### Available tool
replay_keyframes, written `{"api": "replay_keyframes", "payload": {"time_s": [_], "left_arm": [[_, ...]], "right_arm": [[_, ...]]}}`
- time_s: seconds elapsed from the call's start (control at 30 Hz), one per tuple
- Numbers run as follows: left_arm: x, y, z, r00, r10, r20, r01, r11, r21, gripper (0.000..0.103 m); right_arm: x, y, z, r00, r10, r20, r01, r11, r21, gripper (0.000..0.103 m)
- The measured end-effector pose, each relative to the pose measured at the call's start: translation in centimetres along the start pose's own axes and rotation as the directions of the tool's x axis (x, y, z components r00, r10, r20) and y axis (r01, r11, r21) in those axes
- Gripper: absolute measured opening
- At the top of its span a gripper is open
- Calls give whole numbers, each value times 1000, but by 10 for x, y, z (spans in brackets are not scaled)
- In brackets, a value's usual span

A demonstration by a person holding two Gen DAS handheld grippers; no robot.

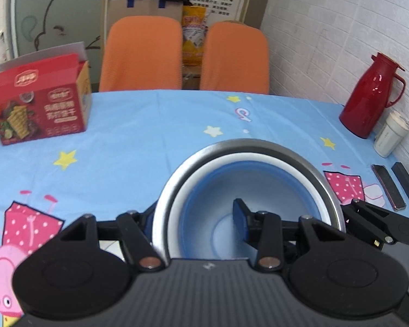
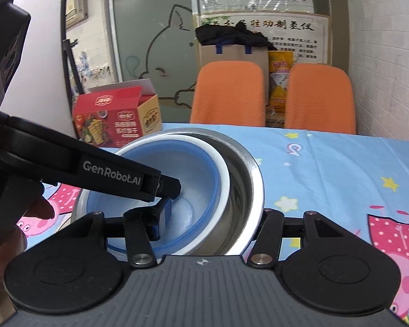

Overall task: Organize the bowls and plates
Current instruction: 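Grasp the rim of the steel bowl stack with the left tool, then lift the bowl stack onto the plate stack and release it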

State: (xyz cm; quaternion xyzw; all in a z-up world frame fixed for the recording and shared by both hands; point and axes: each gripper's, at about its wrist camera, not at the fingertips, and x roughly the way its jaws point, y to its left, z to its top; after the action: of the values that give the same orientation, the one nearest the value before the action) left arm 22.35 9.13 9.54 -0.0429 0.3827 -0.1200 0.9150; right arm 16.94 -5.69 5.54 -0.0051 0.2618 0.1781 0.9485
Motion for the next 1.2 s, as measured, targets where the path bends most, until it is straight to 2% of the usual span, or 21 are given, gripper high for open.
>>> {"api": "replay_keyframes", "payload": {"time_s": [0.13,0.27,0.63,0.73,0.8,0.87,0.97,1.07,1.2], "left_arm": [[-14,39,-21,998,67,-12,-68,996,-55,41],[-14,64,-35,994,92,-54,-96,991,-93,43],[12,77,-42,992,60,-110,-75,987,-142,45],[12,78,-42,994,57,-98,-70,988,-140,47],[11,76,-41,995,63,-76,-73,989,-129,56],[7,76,-40,997,66,-47,-71,989,-129,69],[-5,77,-35,996,91,21,-87,987,-133,74],[-21,77,-32,988,127,90,-114,983,-142,74],[-42,68,-35,966,193,171,-168,974,-153,74]], "right_arm": [[18,34,-5,996,90,-30,-90,996,-27,91],[29,60,-19,985,155,-77,-158,987,-38,100],[45,64,-37,974,158,-160,-165,986,-30,101],[50,62,-40,970,174,-170,-178,984,-8,103],[49,61,-41,971,176,-164,-179,984,-4,103],[48,59,-40,970,183,-159,-185,983,4,103],[44,57,-37,974,182,-136,-182,983,12,103],[33,52,-32,987,134,-90,-135,991,-8,103],[11,36,-27,997,79,7,-79,997,16,103]]}}
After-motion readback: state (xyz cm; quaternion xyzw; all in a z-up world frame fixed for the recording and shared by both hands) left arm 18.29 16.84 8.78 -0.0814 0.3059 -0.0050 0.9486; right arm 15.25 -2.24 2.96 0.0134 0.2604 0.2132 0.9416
